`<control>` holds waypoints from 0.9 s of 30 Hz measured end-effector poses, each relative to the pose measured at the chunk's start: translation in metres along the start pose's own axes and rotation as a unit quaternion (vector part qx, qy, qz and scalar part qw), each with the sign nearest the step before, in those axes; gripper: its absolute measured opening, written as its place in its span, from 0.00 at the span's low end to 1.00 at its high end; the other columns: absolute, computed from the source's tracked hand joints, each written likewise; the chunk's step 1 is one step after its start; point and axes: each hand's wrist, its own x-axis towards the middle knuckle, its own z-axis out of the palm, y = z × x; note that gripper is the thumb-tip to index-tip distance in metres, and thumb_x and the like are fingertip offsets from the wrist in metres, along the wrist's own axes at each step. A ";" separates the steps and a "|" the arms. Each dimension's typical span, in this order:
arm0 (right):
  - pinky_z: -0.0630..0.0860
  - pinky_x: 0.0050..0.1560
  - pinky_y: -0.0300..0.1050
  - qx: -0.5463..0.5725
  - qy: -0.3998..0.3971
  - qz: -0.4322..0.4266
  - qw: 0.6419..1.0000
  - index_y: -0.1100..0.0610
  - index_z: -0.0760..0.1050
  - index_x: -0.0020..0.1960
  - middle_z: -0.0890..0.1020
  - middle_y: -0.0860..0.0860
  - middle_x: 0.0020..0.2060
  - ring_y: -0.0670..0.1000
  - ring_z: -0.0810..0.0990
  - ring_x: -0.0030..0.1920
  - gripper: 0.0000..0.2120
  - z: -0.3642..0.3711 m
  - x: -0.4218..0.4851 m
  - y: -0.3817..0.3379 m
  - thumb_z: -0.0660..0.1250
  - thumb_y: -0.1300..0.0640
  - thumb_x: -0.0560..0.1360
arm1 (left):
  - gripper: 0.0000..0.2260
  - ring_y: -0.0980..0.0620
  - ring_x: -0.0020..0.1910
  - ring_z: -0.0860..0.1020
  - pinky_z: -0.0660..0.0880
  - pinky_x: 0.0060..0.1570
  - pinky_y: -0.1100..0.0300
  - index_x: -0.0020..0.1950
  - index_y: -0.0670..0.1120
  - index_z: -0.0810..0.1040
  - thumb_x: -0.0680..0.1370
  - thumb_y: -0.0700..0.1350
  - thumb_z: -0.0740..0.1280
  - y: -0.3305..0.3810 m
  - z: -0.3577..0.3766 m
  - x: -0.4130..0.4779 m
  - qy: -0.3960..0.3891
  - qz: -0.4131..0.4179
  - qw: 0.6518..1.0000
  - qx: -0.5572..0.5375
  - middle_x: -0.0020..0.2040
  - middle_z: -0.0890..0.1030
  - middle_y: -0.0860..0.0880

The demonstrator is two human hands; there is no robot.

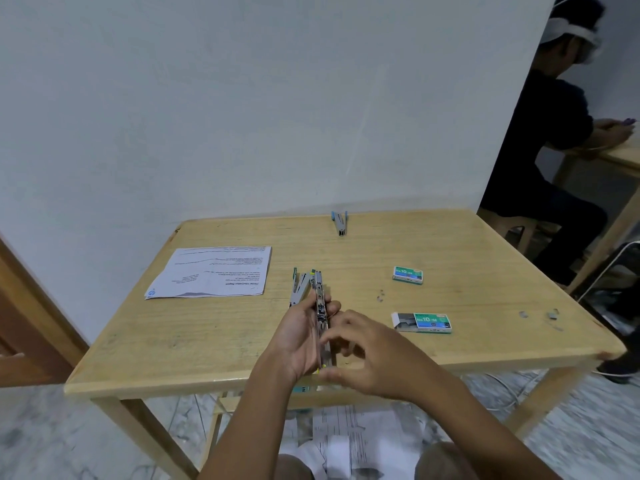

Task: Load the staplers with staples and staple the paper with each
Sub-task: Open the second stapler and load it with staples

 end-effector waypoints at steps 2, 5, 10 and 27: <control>0.78 0.47 0.45 -0.036 -0.001 -0.029 0.999 0.42 0.72 0.61 0.69 0.38 0.58 0.44 0.78 0.47 0.28 0.004 -0.005 0.005 0.69 0.30 0.66 | 0.16 0.50 0.32 0.73 0.73 0.34 0.57 0.46 0.44 0.73 0.84 0.53 0.54 0.000 0.002 -0.001 0.004 0.003 1.000 -0.006 0.37 0.74 0.48; 0.79 0.42 0.44 -0.090 0.051 -0.097 0.990 0.47 0.75 0.57 0.73 0.42 0.56 0.44 0.78 0.47 0.23 0.006 -0.005 0.008 0.72 0.36 0.68 | 0.16 0.50 0.32 0.73 0.73 0.34 0.57 0.45 0.44 0.73 0.83 0.53 0.55 -0.001 0.002 -0.001 0.014 0.010 1.000 -0.003 0.36 0.75 0.47; 0.78 0.45 0.40 -0.010 0.208 -0.141 0.968 0.54 0.81 0.51 0.81 0.47 0.46 0.44 0.81 0.45 0.09 0.001 -0.004 0.008 0.73 0.51 0.73 | 0.17 0.48 0.33 0.76 0.77 0.30 0.58 0.44 0.40 0.77 0.83 0.50 0.58 -0.001 0.008 -0.004 0.011 0.015 0.999 -0.046 0.36 0.76 0.43; 0.74 0.65 0.54 0.518 0.193 0.212 0.806 0.63 0.83 0.48 0.79 0.60 0.40 0.54 0.80 0.43 0.22 -0.018 0.044 -0.005 0.70 0.43 0.73 | 0.18 0.51 0.27 0.66 0.62 0.34 0.57 0.57 0.41 0.80 0.81 0.51 0.56 -0.003 0.007 -0.016 -0.147 -0.015 0.987 0.069 0.28 0.69 0.46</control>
